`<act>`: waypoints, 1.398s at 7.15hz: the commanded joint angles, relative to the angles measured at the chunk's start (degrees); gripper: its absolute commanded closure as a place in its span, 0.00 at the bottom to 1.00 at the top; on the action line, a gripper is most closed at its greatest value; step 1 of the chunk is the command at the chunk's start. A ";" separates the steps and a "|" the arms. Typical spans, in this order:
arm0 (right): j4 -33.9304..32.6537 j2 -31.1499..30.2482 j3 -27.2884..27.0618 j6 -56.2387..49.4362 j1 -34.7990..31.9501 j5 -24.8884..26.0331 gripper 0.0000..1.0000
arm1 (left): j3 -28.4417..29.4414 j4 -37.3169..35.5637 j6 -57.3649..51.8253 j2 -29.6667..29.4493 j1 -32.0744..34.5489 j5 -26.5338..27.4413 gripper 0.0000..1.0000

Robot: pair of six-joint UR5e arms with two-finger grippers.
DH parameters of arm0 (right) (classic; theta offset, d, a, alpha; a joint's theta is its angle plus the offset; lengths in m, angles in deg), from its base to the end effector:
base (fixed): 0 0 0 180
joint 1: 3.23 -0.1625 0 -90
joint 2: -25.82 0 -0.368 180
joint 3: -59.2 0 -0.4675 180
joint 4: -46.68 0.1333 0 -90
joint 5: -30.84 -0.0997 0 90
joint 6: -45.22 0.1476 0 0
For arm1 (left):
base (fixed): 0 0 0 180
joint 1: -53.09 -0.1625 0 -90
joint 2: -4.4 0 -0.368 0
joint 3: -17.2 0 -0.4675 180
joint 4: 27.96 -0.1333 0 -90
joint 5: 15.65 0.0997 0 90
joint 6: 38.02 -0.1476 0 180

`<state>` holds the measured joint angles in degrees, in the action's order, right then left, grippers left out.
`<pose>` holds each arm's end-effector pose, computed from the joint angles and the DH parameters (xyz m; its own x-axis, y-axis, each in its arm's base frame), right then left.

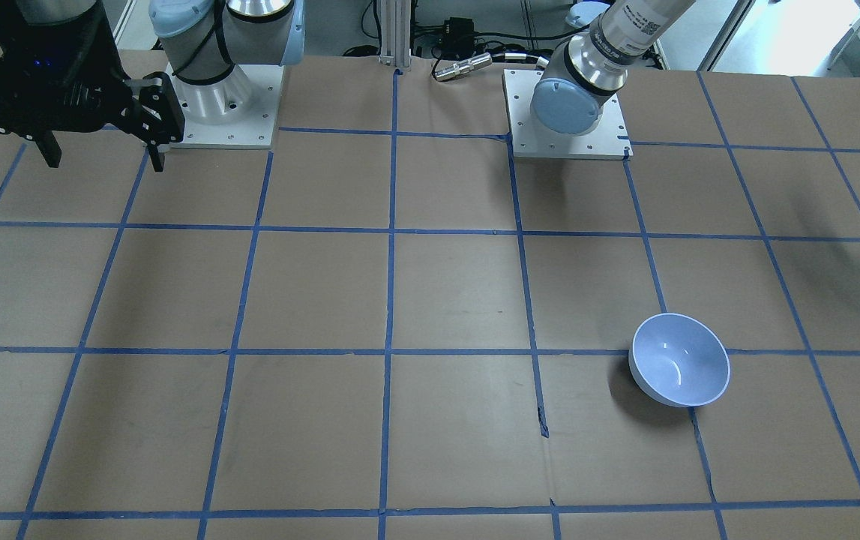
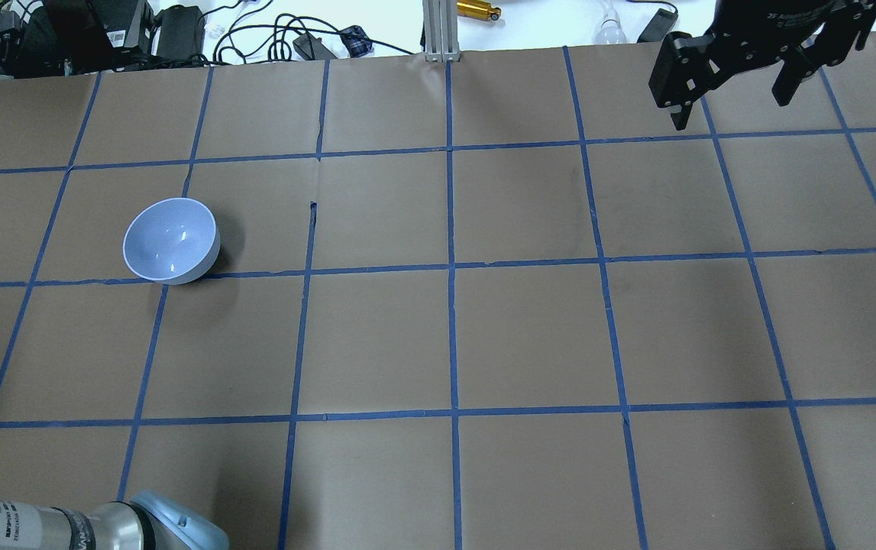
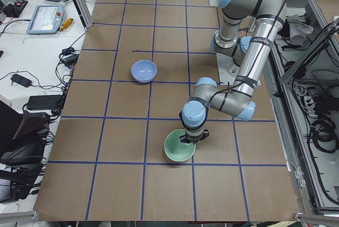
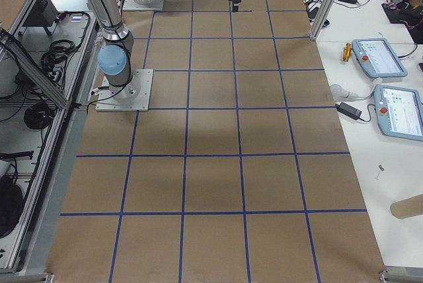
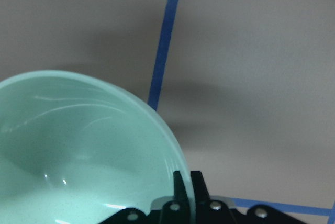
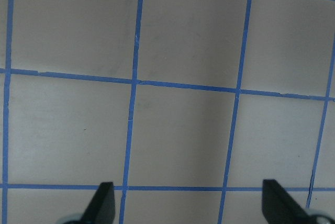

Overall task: Stack green bowl on blue bowl
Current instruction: 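Carry the green bowl with the left gripper over the light blue bowl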

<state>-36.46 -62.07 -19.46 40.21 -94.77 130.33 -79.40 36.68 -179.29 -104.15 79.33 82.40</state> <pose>0.1245 -0.5775 0.4639 -0.9800 -0.1068 0.1677 -0.1129 0.9932 -0.0268 0.5247 -0.3842 0.1669 -0.2200 0.9696 0.1069 0.9733 0.2109 0.0905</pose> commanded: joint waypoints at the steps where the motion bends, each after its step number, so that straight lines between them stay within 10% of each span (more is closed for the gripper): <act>1: 0.00 0.00 0.00 0.00 0.04 0.00 0.00 | 2.45 2.33 7.37 4.13 8.96 -2.93 1.00; 6: 0.00 0.00 0.00 0.00 0.04 0.00 0.00 | 2.39 2.86 37.40 8.01 34.19 -3.13 1.00; 10: 0.00 0.00 0.00 0.00 -0.04 0.00 0.00 | -2.79 1.63 52.82 6.69 41.16 -6.80 1.00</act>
<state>-36.46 -62.07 -19.46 40.21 -94.78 130.33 -80.30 38.40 -130.64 -97.07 118.79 77.79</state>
